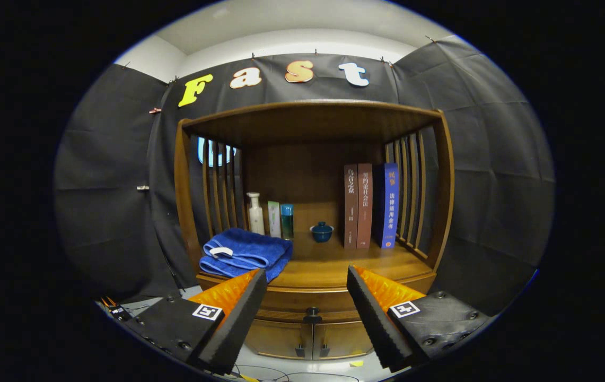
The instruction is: Pull open the drawer, take out the items inside it, and place them on the countertop above the cabinet.
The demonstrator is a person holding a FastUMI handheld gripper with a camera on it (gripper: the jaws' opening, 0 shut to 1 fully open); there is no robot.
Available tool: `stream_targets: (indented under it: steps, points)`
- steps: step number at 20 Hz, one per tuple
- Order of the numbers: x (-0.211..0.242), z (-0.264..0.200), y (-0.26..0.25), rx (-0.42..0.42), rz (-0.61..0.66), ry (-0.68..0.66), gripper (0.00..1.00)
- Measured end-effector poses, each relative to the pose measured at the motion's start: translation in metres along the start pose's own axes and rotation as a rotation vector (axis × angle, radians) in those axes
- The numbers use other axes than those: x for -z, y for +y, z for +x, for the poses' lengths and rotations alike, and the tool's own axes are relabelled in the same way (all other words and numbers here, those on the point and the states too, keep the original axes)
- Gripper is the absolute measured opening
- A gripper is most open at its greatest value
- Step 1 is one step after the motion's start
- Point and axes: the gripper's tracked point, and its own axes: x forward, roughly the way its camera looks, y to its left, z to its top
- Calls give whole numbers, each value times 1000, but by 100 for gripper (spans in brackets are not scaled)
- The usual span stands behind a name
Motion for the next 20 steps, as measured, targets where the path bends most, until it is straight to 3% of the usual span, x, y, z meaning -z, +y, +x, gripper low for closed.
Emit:
stream_targets:
  steps: [15, 20]
  points:
    - [160, 90, -27, 45, 51, 270, 99]
    - [197, 109, -25, 45, 56, 342, 84]
